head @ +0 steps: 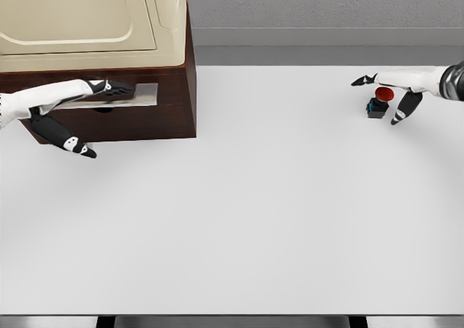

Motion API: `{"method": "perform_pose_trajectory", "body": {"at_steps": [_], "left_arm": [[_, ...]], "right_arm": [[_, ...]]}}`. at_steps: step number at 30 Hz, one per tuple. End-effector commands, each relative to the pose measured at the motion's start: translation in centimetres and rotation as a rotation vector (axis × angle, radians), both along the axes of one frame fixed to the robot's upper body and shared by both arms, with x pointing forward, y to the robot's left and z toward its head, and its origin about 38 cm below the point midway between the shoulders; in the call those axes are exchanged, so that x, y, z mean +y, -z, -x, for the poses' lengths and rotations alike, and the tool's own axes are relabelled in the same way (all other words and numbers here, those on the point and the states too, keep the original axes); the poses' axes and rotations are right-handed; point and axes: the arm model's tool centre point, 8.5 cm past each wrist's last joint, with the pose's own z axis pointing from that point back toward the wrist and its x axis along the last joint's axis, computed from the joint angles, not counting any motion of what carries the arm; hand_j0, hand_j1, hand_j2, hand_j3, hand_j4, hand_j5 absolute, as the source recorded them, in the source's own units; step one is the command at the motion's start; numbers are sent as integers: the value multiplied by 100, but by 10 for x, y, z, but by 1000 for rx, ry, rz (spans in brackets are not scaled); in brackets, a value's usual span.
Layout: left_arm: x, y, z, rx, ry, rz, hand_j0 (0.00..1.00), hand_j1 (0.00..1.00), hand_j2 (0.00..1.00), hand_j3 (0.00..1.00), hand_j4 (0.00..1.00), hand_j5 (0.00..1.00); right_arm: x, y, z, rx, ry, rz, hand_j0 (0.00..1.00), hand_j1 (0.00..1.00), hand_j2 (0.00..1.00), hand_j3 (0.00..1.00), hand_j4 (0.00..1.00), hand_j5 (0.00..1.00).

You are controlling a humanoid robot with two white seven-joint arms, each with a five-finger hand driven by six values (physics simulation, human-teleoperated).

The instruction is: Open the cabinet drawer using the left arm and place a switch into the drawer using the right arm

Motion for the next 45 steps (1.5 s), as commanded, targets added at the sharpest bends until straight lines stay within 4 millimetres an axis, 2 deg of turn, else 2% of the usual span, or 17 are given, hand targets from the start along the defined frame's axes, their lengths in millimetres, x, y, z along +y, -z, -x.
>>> {"method": "perform_pose_trajectory", "body": {"at_steps": [1,5,7,14,21,27,36,45], "left_arm": [[0,-1,0,0,0,6,100,100,100,100,100,100],[0,-2,1,3,-1,10,100,100,100,100,100,100],[0,-1,1,4,1,12,100,100,100,100,100,100],[-1,1,2,11,3,16,100,100,100,100,100,100],[1,14,6,46,-1,17,100,100,100,100,100,100],[0,18,13,72,7,29,100,100,100,100,100,100],[7,21,19,108,-7,31,100,100,100,100,100,100],[20,10,26,123,-25,17,100,100,100,100,100,100]], "right_arm": [[-1,1,0,3,11,-5,100,100,100,100,100,100],[-5,3,-1,13,33,35,100,100,100,100,100,100],[3,4,-3,13,22,30,100,100,100,100,100,100],[8,-4,-8,-3,20,30,100,100,100,100,100,100],[7,-11,-9,-14,21,36,100,100,100,100,100,100],[5,-8,-9,-6,23,62,100,100,100,100,100,100],[2,-5,-7,1,30,66,90,90,90,90,90,90],[0,-3,-6,6,33,69,81,81,81,81,81,81]]}}
